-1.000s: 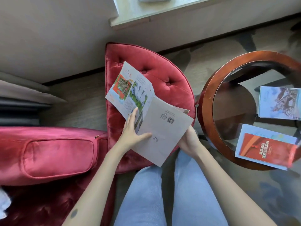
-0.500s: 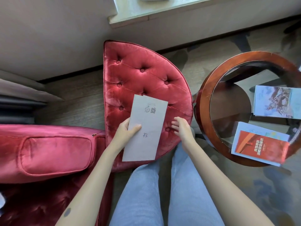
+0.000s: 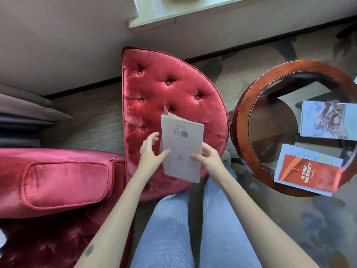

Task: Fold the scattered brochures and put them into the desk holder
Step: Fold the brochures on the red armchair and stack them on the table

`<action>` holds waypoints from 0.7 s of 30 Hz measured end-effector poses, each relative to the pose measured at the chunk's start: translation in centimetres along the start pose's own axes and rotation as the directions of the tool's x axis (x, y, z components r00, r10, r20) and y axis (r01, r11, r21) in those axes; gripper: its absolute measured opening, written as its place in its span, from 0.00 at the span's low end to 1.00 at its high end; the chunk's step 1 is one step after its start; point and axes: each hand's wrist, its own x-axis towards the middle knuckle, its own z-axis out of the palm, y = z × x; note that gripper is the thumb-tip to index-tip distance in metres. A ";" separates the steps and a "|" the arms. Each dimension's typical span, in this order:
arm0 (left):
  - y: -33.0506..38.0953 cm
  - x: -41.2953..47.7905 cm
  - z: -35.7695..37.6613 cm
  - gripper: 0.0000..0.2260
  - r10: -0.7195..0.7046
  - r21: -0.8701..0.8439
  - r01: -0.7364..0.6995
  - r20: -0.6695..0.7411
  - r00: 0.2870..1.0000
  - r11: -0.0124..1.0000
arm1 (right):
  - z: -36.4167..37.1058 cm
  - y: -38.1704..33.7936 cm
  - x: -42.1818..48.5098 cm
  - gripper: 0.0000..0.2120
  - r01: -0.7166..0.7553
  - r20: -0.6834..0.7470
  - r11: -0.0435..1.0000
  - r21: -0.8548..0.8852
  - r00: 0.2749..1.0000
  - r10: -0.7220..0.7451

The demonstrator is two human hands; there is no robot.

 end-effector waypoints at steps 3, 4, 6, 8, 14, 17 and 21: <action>0.0 0.3 -0.6 0.41 0.006 -0.078 -0.002 0.055 0.998 0.997 | -0.7 -0.5 0.2 0.16 0.064 0.005 0.994 -0.094 0.998 -0.064; 0.0 0.3 -0.7 0.43 0.022 -0.106 -0.013 0.086 0.996 0.994 | -1.0 -0.5 0.3 0.17 0.080 0.020 0.990 -0.114 0.997 -0.078; 0.3 0.3 -0.7 0.40 0.068 -0.157 -0.045 0.140 0.988 0.987 | -1.3 -0.7 0.3 0.18 0.104 0.063 0.985 -0.135 0.993 -0.096; 0.5 0.5 -0.7 0.29 0.114 -0.203 -0.079 0.167 0.979 0.976 | -1.4 -0.7 0.3 0.20 0.111 0.083 0.985 -0.135 0.991 -0.101; 1.5 0.3 -0.6 0.18 0.245 -0.197 -0.219 0.116 0.963 0.956 | -0.8 -0.6 0.8 0.16 0.172 -0.100 0.961 -0.217 0.975 -0.197; 2.3 -0.1 -0.4 0.13 0.162 -0.312 -0.126 0.091 0.983 0.942 | -0.4 -0.7 1.2 0.07 0.090 -0.371 0.976 -0.196 0.915 -0.159; 3.1 -0.4 -0.5 0.10 0.278 -0.169 -0.270 0.026 0.960 0.948 | -0.9 -1.8 1.5 0.20 -0.257 -0.184 0.882 0.395 0.918 0.351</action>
